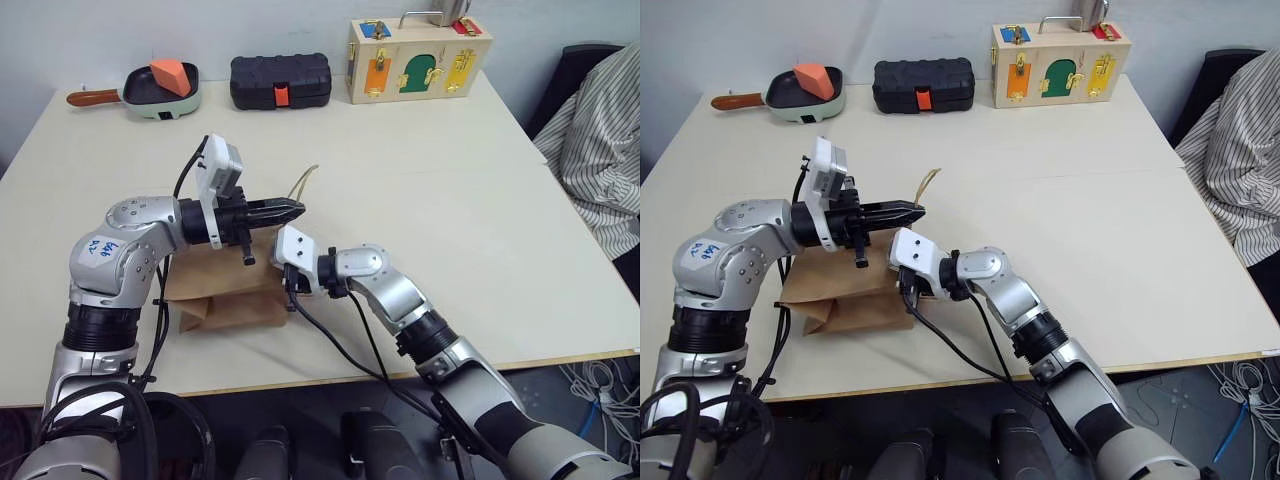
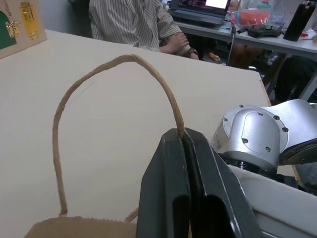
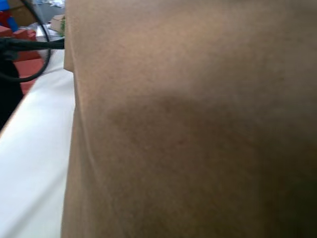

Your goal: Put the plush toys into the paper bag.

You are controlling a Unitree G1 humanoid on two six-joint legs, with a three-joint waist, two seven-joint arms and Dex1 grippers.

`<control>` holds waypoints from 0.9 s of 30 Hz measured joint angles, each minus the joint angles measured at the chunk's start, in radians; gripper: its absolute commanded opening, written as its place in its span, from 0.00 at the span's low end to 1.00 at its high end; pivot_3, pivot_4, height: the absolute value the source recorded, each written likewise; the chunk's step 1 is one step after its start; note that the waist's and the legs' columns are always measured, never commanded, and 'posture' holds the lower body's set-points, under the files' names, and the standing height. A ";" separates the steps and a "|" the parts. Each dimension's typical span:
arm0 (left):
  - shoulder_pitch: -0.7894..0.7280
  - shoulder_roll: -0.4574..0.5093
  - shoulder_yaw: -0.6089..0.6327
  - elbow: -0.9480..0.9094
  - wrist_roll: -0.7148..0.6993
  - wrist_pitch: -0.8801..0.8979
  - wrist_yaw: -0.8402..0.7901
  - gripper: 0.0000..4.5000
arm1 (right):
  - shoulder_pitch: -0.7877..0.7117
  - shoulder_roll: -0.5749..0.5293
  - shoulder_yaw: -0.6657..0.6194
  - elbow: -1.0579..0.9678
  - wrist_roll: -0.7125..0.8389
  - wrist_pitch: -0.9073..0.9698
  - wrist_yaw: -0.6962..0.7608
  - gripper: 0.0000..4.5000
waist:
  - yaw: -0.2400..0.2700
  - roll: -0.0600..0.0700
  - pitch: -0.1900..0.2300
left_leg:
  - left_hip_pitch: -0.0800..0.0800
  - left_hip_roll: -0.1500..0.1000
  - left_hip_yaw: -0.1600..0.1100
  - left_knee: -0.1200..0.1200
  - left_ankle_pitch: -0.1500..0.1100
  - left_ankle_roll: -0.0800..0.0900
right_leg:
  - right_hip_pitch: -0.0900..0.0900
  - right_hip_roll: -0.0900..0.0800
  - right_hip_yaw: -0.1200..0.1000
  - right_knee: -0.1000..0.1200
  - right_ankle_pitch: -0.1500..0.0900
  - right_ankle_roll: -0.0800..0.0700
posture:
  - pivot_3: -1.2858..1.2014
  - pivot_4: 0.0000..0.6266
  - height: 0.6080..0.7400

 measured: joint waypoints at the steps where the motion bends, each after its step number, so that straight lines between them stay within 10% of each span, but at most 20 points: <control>1: 0.003 0.001 0.004 0.000 0.000 0.003 0.005 0.00 | 0.000 0.005 -0.004 0.006 -0.001 0.001 -0.007 0.23 | 0.001 0.000 0.000 | 0.000 0.000 0.000 0.000 0.000 0.000 | 0.000 0.000 0.000 0.000 0.000 0.000 | 0.52 0.24 1.00; 11: 0.016 0.021 0.033 -0.038 -0.019 0.026 0.012 0.00 | 0.094 -0.078 -0.092 -0.198 0.099 0.168 0.034 1.00 | 0.011 0.000 0.000 | -0.001 0.000 -0.001 0.000 0.000 0.000 | 0.001 0.000 0.000 -0.001 0.000 0.000 | 0.52 0.24 1.00; 27: 0.064 0.033 0.052 -0.087 -0.055 0.066 0.032 0.00 | 0.216 -0.331 -0.303 -0.599 0.289 0.513 -0.029 1.00 | 0.035 0.000 0.000 | -0.002 0.000 -0.001 -0.001 0.000 0.000 | 0.001 0.000 0.001 -0.004 0.000 0.000 | 0.52 0.24 1.00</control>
